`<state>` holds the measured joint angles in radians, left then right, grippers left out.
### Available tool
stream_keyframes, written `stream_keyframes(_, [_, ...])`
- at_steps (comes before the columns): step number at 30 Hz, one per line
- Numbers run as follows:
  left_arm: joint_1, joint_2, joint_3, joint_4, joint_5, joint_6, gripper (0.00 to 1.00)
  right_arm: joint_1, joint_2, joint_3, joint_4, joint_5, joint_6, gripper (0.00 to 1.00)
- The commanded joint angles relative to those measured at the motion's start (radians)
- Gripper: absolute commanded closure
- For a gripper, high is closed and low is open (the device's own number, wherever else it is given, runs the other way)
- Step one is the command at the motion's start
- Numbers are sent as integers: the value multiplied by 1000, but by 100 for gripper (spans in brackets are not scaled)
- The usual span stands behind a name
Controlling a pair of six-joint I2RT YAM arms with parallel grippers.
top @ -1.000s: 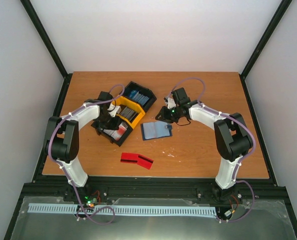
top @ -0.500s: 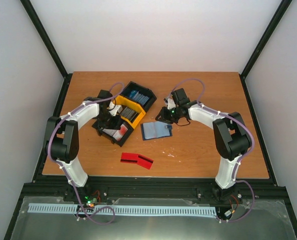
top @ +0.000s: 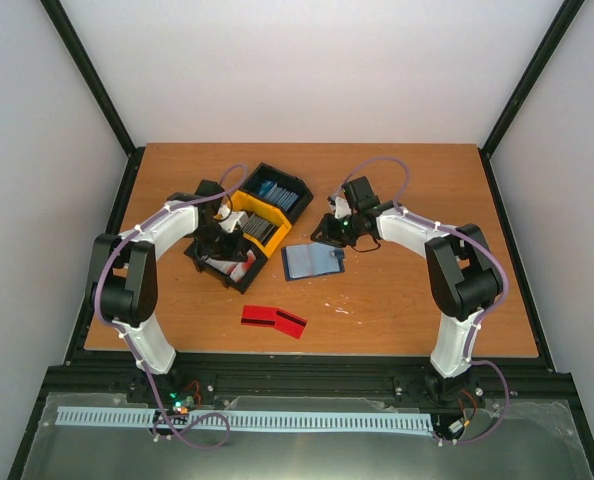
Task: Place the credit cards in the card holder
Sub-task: Pick up the credit card from the storage box.
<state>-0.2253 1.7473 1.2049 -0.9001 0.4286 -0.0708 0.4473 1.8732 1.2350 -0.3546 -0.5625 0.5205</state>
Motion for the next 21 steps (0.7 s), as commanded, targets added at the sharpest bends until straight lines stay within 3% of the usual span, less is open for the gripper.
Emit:
stream_keyframes(1, [-3,14,-1,-25,12,8,81,-5,15,-4,8,-12,-1,78])
stream_keyframes(9, [-3,31,2,0,-17,16,81,-7,13,-3,8,-10,-2,78])
stream_keyframes(15, [-3,23,-13,16,16,31,70,-7,13,-2,9,-8,-2,78])
stream_keyframes(21, [-4,38,-10,23,-31,30,91,-7,11,-2,14,-11,-1,78])
